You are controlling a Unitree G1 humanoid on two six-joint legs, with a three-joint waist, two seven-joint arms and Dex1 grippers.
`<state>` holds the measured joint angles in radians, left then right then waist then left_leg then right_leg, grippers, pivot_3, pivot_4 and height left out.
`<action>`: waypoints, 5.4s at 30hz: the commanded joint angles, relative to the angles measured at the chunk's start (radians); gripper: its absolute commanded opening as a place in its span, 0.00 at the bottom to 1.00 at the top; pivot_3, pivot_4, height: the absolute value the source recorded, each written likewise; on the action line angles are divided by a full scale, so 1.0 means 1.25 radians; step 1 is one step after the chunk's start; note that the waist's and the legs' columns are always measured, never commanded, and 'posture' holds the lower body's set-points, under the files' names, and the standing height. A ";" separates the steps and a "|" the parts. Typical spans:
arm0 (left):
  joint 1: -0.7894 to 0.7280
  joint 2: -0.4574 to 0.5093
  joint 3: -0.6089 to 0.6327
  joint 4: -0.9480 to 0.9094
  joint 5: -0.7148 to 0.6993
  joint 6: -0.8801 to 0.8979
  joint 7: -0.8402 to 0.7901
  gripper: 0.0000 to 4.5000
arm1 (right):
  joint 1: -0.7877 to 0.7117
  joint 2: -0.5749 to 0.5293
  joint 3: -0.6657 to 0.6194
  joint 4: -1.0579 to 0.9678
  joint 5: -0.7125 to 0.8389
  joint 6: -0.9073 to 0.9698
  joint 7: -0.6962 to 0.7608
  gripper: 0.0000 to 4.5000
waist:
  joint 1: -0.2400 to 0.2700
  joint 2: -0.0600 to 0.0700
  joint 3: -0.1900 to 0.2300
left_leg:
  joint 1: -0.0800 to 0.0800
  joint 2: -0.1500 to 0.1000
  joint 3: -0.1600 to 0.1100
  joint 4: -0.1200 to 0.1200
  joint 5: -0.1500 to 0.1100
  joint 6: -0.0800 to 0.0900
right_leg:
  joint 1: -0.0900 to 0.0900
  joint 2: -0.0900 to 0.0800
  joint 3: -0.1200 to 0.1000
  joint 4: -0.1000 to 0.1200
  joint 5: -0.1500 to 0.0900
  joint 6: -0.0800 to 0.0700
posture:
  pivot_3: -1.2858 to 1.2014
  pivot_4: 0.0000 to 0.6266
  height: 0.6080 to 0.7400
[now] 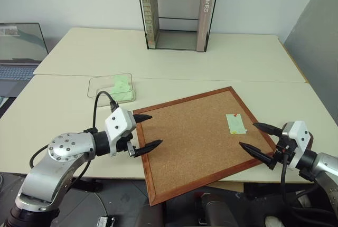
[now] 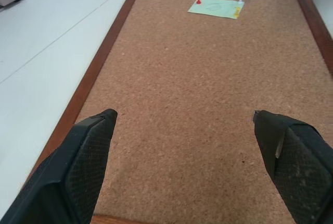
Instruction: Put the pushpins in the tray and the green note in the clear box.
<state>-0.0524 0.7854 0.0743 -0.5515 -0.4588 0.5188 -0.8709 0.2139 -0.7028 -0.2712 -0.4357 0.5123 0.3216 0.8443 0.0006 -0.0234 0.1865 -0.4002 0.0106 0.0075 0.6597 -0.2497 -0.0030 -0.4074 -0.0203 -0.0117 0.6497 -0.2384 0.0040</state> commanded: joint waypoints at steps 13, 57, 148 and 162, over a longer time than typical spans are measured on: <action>-0.190 -0.155 -0.240 0.162 0.124 -0.045 0.026 0.38 | 0.017 0.039 -0.018 -0.108 0.030 0.043 -0.078 1.00 | 0.001 0.000 0.000 | 0.000 0.000 0.000 0.000 0.000 0.000 | 0.001 0.001 0.000 0.000 0.003 0.005 | 0.52 0.24 1.00; -0.268 -0.342 -0.381 0.514 0.321 -0.262 -0.019 0.00 | -0.377 0.082 0.199 0.310 -0.223 0.063 -0.202 0.66 | 0.000 0.002 -0.001 | 0.000 -0.001 0.000 0.001 0.000 0.000 | 0.001 0.002 0.001 0.001 0.004 0.007 | 0.52 0.24 1.00; -0.234 -0.309 -0.420 0.507 0.409 -0.272 -0.026 0.00 | -0.096 0.101 -0.134 0.010 -0.098 0.186 -0.226 0.99 | -0.003 0.013 -0.014 | 0.001 0.000 -0.001 0.000 0.000 0.001 | 0.002 0.005 0.001 -0.001 0.004 0.007 | 0.52 0.24 1.00; -0.245 -0.309 -0.419 0.517 0.410 -0.275 -0.024 0.00 | -0.076 0.179 0.021 0.035 -0.162 0.118 -0.271 0.99 | -0.002 0.012 -0.015 | 0.001 0.000 -0.001 0.000 0.000 0.001 | 0.002 0.005 0.001 -0.001 0.003 0.005 | 0.52 0.24 1.00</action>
<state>-0.3813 0.3793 -0.4155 0.0507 0.0163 0.1607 -0.8849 0.1296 -0.4840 -0.2501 -0.3803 0.3182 0.5026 0.5196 -0.0024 -0.0078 0.1682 -0.3992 0.0104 0.0063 0.6598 -0.2500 -0.0020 -0.4051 -0.0145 -0.0103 0.6480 -0.2349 0.0099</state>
